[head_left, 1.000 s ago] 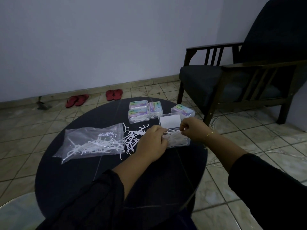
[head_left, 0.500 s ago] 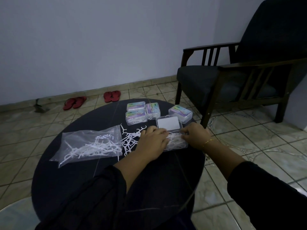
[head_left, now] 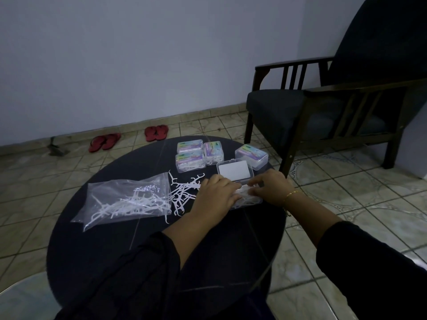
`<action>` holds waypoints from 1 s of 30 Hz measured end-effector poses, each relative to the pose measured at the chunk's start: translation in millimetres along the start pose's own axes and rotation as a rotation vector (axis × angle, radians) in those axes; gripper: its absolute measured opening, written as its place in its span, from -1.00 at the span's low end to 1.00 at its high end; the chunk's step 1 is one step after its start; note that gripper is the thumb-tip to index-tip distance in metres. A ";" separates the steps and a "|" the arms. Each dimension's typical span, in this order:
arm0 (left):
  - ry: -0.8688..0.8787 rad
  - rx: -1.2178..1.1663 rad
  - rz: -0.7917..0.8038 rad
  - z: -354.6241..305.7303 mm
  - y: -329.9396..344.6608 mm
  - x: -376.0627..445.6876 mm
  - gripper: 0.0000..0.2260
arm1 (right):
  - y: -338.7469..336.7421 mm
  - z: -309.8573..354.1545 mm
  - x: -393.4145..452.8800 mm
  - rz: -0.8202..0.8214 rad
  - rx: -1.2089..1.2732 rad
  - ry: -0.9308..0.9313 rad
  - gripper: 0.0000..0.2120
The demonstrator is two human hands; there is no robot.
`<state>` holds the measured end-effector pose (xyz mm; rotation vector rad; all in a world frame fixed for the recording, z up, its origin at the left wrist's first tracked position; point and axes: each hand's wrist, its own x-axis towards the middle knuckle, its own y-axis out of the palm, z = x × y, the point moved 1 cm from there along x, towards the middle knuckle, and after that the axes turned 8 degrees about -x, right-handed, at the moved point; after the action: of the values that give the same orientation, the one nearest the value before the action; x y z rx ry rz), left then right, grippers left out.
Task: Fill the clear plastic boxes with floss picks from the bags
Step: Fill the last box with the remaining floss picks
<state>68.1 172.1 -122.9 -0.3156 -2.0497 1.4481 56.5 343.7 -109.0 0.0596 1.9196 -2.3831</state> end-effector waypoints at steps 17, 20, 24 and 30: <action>-0.244 0.015 0.065 38.5 -38.4 -79.3 -0.64 | -9.8 79.7 -23.1 -0.085 -0.207 -0.280 -0.68; -0.248 0.054 0.081 44.6 -41.4 -94.9 -0.62 | -0.6 103.3 -22.0 -0.071 -0.305 -0.360 -0.65; -0.273 0.046 0.070 53.6 -43.6 -109.9 -0.62 | 12.7 126.2 -10.0 -0.036 -0.387 -0.306 -0.63; -0.213 0.112 0.040 57.4 -44.5 -105.4 -0.67 | 26.2 146.5 10.3 -0.035 -0.485 -0.261 -0.46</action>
<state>123.6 57.0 -130.4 -0.1623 -2.1269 1.6758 51.5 194.7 -104.0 -0.2992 2.3037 -1.7680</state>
